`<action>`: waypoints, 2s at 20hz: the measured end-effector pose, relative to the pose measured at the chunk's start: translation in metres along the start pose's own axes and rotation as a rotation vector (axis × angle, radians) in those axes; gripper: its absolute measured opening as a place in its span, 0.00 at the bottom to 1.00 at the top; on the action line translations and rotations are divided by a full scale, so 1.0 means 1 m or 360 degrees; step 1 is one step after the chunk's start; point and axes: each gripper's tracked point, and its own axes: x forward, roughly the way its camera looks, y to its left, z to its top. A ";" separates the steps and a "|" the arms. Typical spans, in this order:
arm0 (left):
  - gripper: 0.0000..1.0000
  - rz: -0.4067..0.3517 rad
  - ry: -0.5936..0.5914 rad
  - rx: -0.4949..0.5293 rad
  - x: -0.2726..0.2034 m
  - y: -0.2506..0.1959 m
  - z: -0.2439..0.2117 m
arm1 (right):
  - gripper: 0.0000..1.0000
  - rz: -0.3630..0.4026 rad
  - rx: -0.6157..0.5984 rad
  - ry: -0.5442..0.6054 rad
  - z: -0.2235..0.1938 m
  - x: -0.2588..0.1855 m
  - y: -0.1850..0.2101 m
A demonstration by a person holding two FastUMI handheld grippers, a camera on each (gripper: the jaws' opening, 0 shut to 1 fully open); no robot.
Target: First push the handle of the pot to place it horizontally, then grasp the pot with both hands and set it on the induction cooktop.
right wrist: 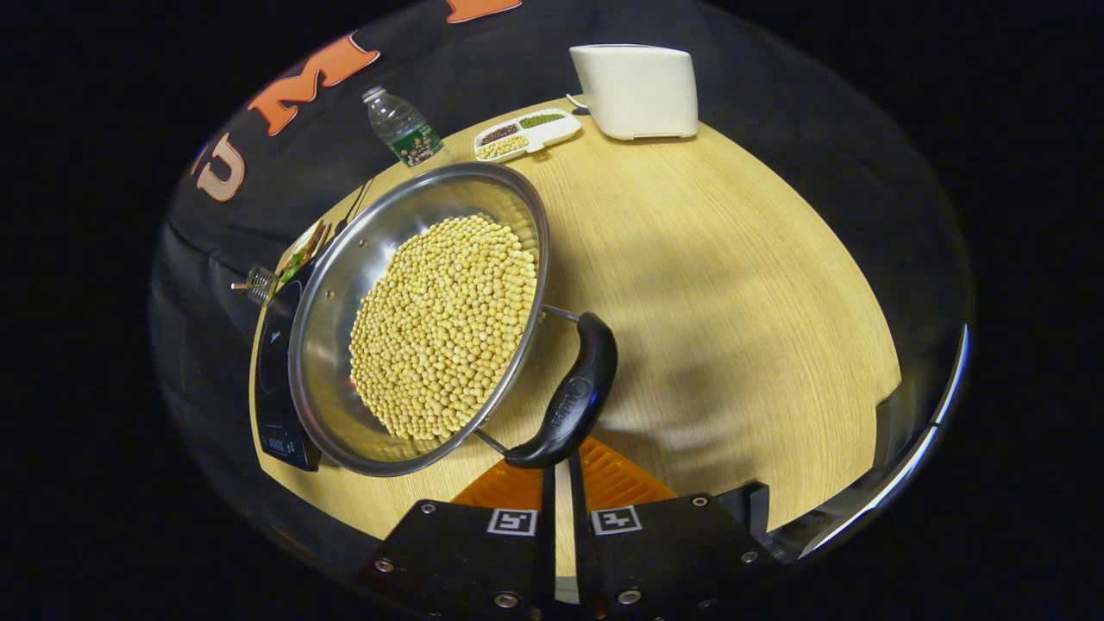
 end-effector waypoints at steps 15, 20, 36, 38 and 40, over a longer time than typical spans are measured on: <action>0.97 -0.0017 0.0052 0.0011 0.005 -0.007 -0.008 | 0.09 -0.0084 0.0194 -0.0106 0.054 0.005 -0.031; 0.97 0.0001 0.0070 0.0024 0.004 -0.004 -0.011 | 0.09 -0.0131 0.0163 -0.0125 0.069 0.009 -0.037; 0.96 -0.0168 0.0388 0.0071 0.014 -0.065 -0.112 | 0.09 -0.0251 0.0064 -0.0287 0.145 0.030 -0.048; 0.97 -0.0246 0.0498 0.0059 0.016 -0.089 -0.138 | 0.09 -0.0230 0.0070 -0.0278 0.143 0.027 -0.045; 0.98 -0.0296 0.0615 0.0054 0.022 -0.109 -0.166 | 0.09 -0.0193 0.0099 -0.0290 0.145 0.017 -0.040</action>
